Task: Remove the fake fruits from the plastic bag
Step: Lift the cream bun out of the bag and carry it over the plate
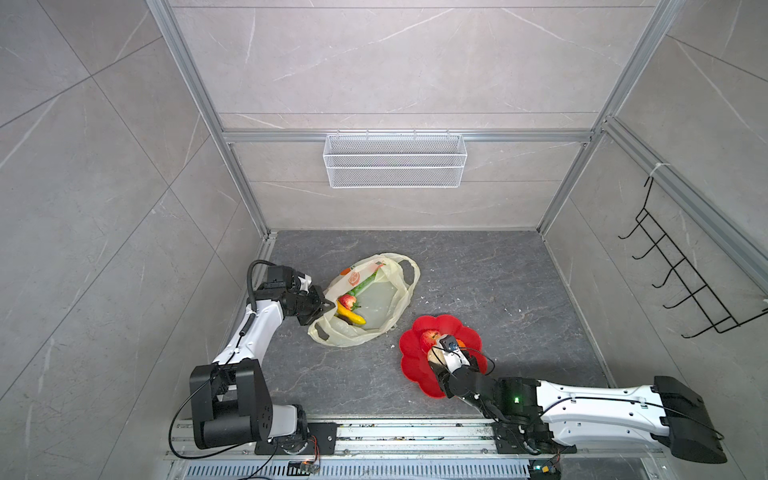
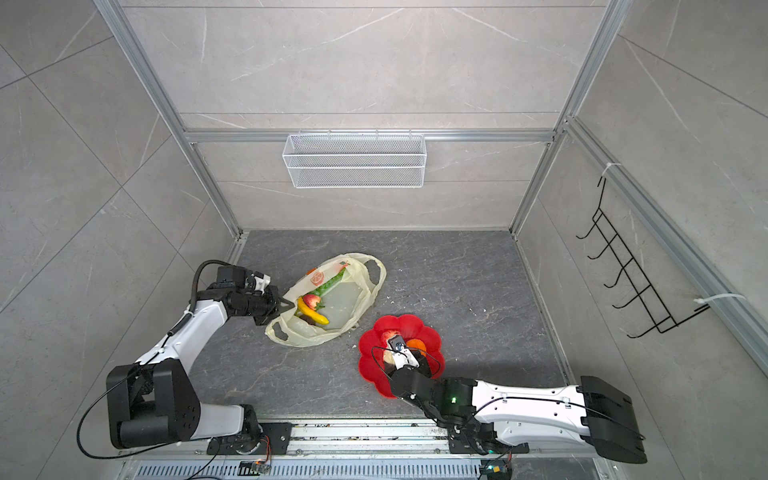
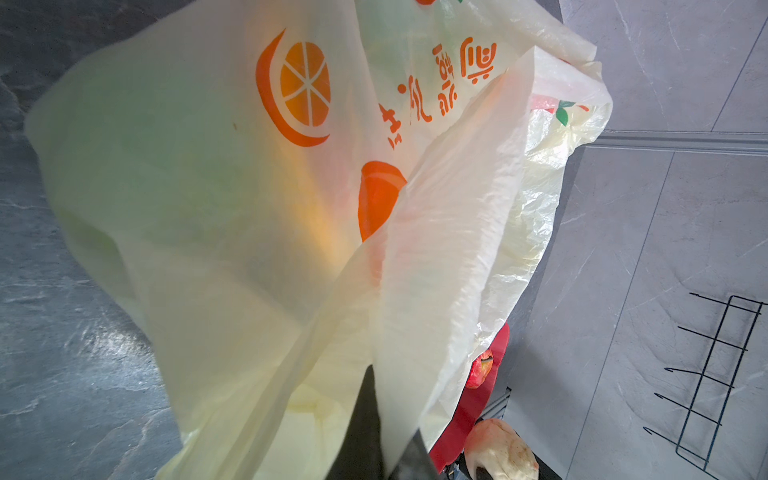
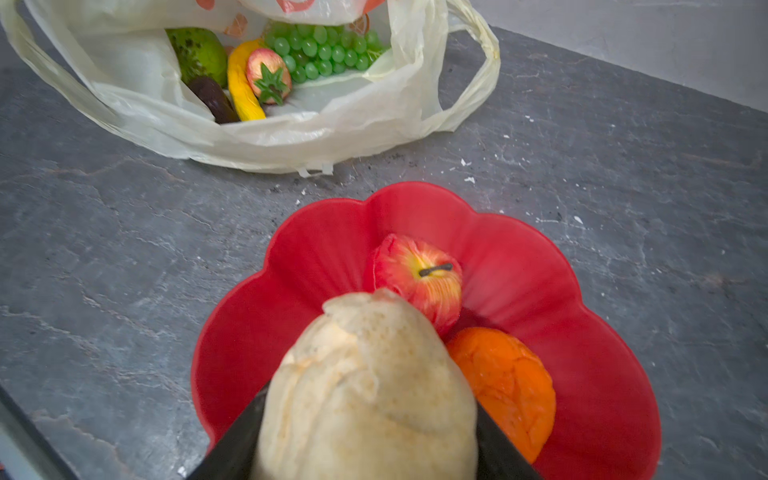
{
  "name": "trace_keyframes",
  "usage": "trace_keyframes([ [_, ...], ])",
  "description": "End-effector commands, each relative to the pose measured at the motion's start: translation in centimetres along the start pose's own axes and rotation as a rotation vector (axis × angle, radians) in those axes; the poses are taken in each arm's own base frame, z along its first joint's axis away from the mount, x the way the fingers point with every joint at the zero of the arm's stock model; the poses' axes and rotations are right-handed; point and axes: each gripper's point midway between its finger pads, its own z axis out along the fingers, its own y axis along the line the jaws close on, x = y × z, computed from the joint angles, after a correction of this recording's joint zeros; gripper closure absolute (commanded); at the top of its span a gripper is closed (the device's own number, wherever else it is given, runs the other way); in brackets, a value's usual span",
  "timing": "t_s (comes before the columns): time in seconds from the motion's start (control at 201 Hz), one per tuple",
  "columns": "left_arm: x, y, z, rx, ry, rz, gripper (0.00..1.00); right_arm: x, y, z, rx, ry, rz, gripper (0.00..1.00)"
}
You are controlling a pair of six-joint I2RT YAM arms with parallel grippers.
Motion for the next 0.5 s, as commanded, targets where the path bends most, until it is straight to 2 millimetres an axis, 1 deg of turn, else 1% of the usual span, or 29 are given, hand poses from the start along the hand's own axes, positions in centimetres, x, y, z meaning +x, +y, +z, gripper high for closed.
trace_keyframes([
  [0.0,0.1,0.2,0.0,-0.001,0.006,0.021,1.0,-0.1,-0.9,0.3,0.068,-0.051,0.105,0.45],
  [0.309,0.1,0.1,-0.1,0.001,0.005,0.022,1.0,2.8,-1.2,1.6,0.122,-0.032,0.211,0.44],
  [0.493,0.1,0.2,0.0,0.001,0.008,0.022,1.0,3.4,-1.5,2.1,0.177,-0.049,0.235,0.43],
])
